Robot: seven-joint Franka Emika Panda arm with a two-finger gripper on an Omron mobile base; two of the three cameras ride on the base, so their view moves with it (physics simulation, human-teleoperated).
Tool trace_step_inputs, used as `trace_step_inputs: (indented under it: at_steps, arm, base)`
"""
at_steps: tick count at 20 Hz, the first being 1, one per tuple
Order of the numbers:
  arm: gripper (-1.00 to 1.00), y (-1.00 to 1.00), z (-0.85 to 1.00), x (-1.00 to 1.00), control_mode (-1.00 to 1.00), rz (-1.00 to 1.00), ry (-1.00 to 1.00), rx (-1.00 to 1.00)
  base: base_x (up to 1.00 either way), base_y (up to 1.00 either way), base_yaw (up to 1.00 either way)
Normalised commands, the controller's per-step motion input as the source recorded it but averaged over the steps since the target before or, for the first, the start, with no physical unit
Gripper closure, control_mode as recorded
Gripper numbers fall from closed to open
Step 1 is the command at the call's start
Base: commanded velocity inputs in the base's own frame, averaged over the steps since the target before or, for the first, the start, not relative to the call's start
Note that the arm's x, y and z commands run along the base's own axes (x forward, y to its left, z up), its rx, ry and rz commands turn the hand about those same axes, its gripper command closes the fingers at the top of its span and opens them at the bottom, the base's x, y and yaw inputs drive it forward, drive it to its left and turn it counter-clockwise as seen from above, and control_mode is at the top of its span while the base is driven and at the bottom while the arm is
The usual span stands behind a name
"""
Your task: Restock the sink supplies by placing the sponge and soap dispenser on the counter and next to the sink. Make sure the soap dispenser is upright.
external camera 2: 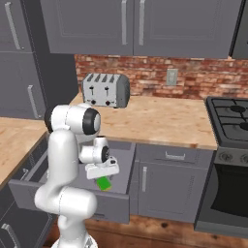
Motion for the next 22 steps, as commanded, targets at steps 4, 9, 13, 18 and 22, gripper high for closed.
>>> trace_step_inputs:
  at_steps: [4,9,13,18,22]
  arm:
    - [-1.0,0.0,-0.11,-0.19,-1.0,0.17,0.0,0.0]
    - [-1.0,-0.03,-0.08,-0.3,-1.0,0.17,0.0,0.0]
    - [-1.0,-0.12,0.0,-0.19,-1.0,0.15,0.0,0.0]
    - [-1.0,-0.19,0.0,-0.01,-1.0,0.12,0.0,0.0]
    - [-1.0,-0.19,0.0,0.0,-1.0,0.06,0.0,0.0]
  base:
    - [0.0,0.0,0.0]
    - [0.0,0.0,0.0]
    - [0.0,0.0,0.0]
    - [0.0,0.0,0.0]
    - [0.0,0.0,0.0]
